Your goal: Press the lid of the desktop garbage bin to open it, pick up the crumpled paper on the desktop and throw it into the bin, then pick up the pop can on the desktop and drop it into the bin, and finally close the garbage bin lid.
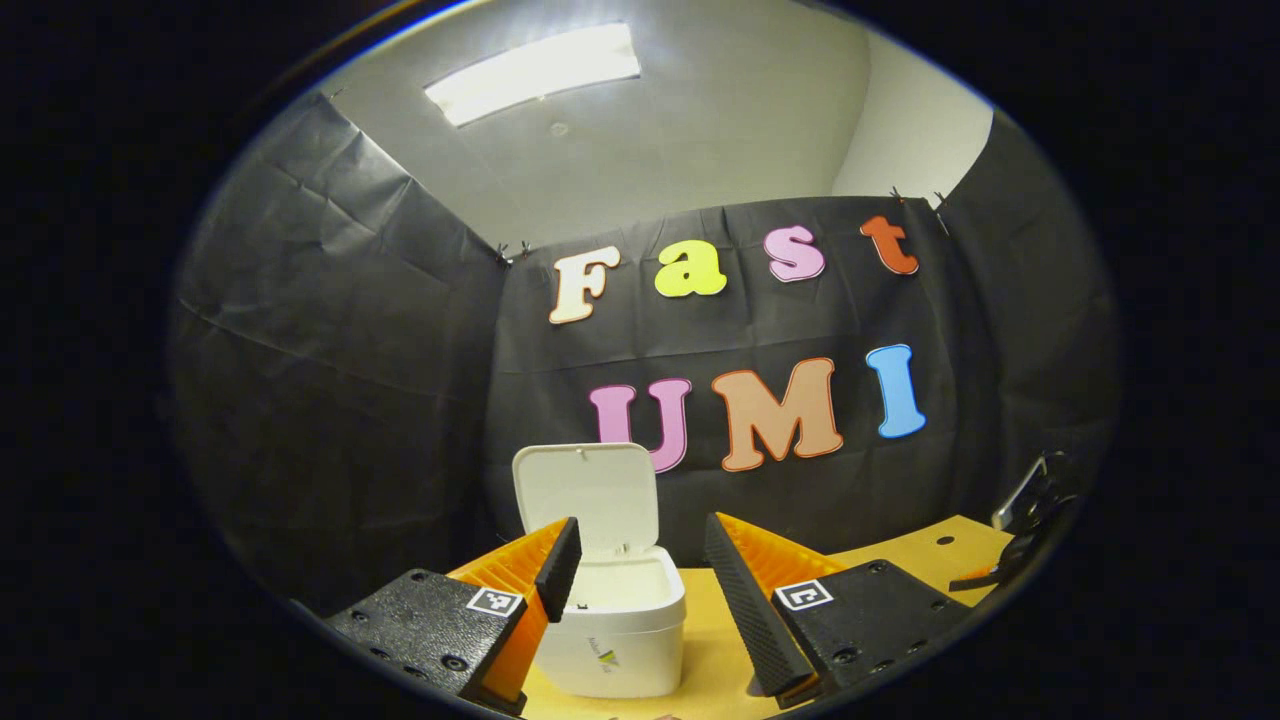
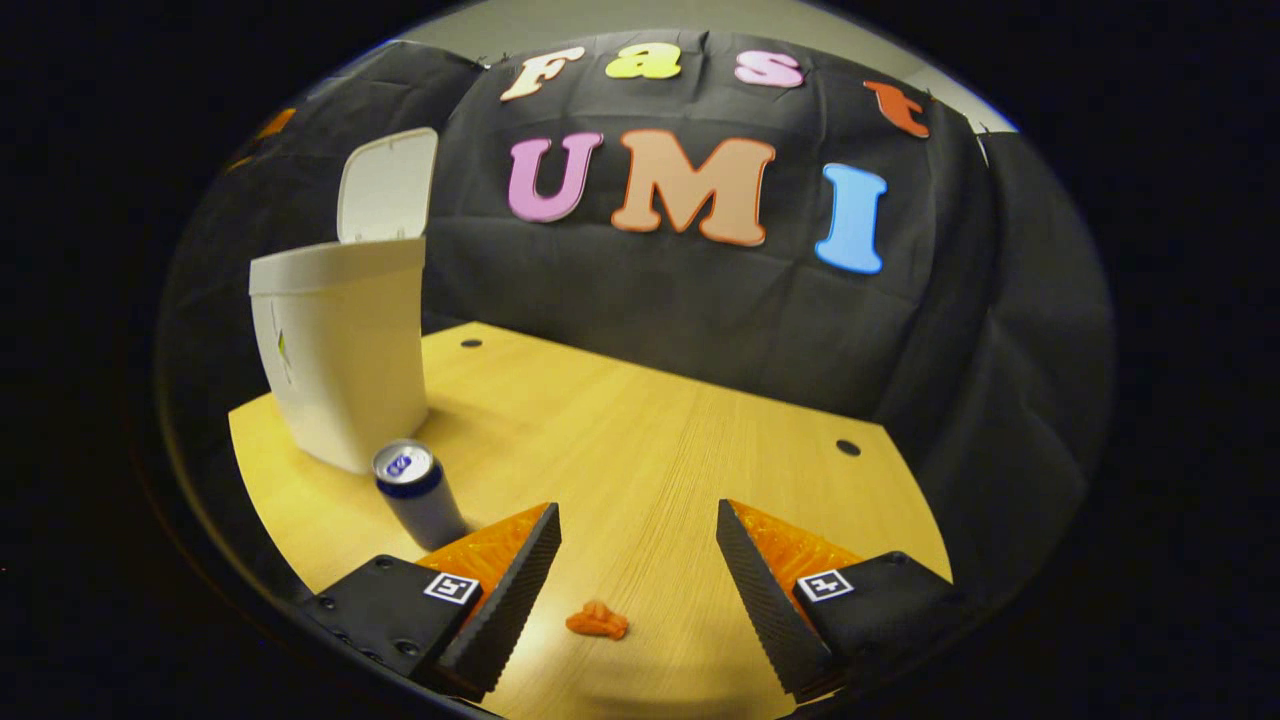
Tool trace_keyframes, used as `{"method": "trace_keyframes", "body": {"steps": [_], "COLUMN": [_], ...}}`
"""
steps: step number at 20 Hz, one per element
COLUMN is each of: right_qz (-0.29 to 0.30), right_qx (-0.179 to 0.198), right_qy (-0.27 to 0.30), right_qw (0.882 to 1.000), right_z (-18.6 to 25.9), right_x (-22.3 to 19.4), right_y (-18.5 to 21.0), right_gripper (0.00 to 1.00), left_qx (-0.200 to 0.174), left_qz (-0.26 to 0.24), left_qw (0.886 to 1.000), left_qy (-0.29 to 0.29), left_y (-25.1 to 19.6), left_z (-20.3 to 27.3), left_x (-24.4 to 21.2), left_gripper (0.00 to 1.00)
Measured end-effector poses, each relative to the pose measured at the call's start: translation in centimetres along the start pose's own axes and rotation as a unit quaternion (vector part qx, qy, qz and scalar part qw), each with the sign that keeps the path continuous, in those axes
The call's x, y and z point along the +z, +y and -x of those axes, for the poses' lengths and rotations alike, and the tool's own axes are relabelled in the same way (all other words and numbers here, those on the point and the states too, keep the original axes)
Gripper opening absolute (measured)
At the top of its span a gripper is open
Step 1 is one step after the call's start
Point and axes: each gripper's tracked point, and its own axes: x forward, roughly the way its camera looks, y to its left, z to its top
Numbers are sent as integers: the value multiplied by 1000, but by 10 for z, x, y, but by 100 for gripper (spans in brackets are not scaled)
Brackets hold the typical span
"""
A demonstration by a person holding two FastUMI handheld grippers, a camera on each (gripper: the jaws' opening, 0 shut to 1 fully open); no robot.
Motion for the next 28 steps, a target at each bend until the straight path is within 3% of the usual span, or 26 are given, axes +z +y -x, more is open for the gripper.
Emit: {"method": "trace_keyframes", "body": {"steps": [4,9,10,11,12,13,15,16,18,23,28], "right_qz": [5,-3,-7,-21,-25,-26,-22,-23,-14,-14,-22], "right_qx": [21,29,37,39,42,44,42,56,68,102,141], "right_qy": [99,164,180,164,167,170,171,176,153,33,-66], "right_qw": [995,986,983,985,985,984,984,983,986,994,988], "right_z": [-24,-29,-23,-26,-26,-27,-24,-19,-13,7,28], "right_x": [-62,-102,-106,-103,-104,-106,-104,-103,-83,24,128], "right_y": [12,20,22,26,26,27,23,28,35,50,84], "right_gripper": [100,82,75,51,45,30,12,10,10,9,9], "left_qx": [17,39,44,47,51,52,53,53,53,57,70], "left_qz": [-25,-25,-25,-25,-26,-25,-20,-18,-16,-9,-3], "left_qw": [1000,999,999,998,998,998,998,998,998,998,996], "left_qy": [-5,14,17,20,21,22,25,25,26,32,50], "left_y": [13,32,36,40,43,44,45,45,47,56,75], "left_z": [9,17,18,19,20,21,22,23,24,28,33], "left_x": [9,-1,-2,-3,-3,-4,-5,-6,-7,-14,-30], "left_gripper": [76,76,76,76,76,76,76,76,76,76,76]}}
